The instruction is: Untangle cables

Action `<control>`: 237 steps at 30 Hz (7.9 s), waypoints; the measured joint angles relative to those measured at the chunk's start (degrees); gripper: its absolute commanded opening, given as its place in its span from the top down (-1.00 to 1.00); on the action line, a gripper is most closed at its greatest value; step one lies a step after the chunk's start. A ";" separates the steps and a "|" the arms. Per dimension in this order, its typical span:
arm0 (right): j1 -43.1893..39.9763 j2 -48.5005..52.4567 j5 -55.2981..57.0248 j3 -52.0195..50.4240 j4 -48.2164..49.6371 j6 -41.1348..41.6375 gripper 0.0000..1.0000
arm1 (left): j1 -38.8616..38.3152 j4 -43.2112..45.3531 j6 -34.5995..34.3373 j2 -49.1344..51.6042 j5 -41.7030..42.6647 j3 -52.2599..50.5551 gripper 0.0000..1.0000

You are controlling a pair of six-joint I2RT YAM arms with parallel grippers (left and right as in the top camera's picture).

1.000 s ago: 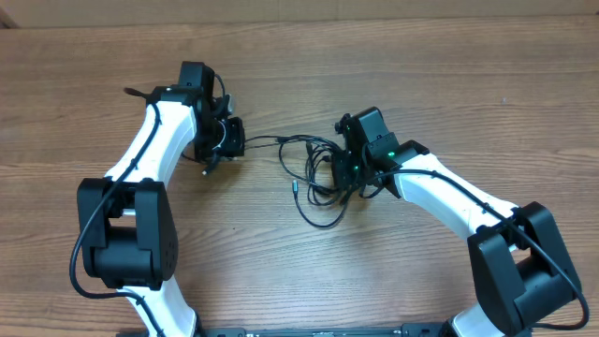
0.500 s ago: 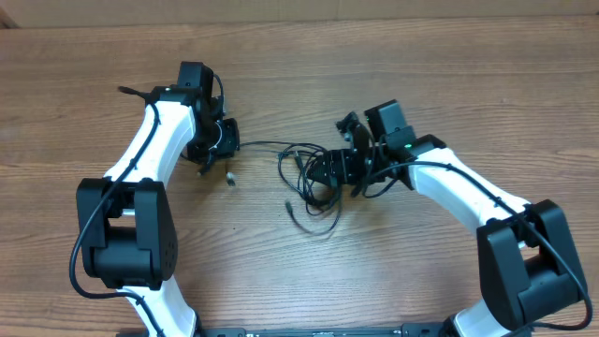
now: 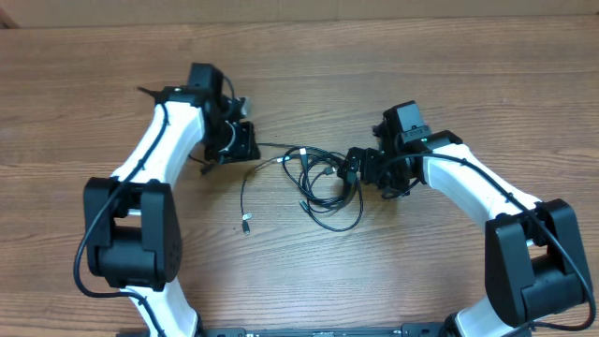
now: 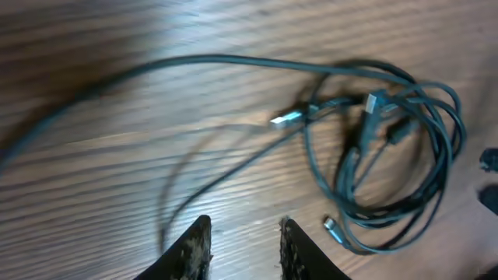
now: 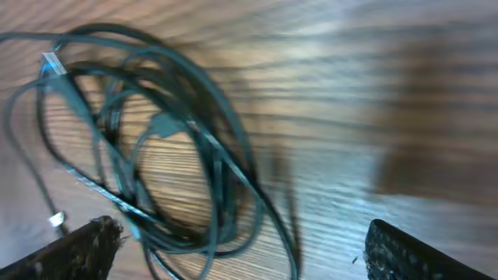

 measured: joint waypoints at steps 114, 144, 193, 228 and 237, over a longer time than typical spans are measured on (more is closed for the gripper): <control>21.05 3.10 13.77 -6.82 27.78 66.97 0.93 | 3.72 15.34 -41.40 8.20 41.66 5.38 0.91; -8.31 2.82 -6.82 -6.97 -11.61 5.44 0.66 | 3.72 0.26 -16.39 8.20 19.30 5.51 0.50; -9.27 1.55 -7.63 2.01 -16.92 -4.94 -0.07 | -14.23 -0.42 -25.49 7.93 -15.74 0.33 0.92; -9.03 1.60 -58.14 3.32 15.61 -17.73 -0.44 | -14.99 -1.70 8.28 -28.87 -16.26 15.80 0.92; -4.04 1.60 -47.84 3.39 19.08 -4.46 -0.42 | -15.02 -4.85 6.49 -23.56 -14.49 15.78 0.92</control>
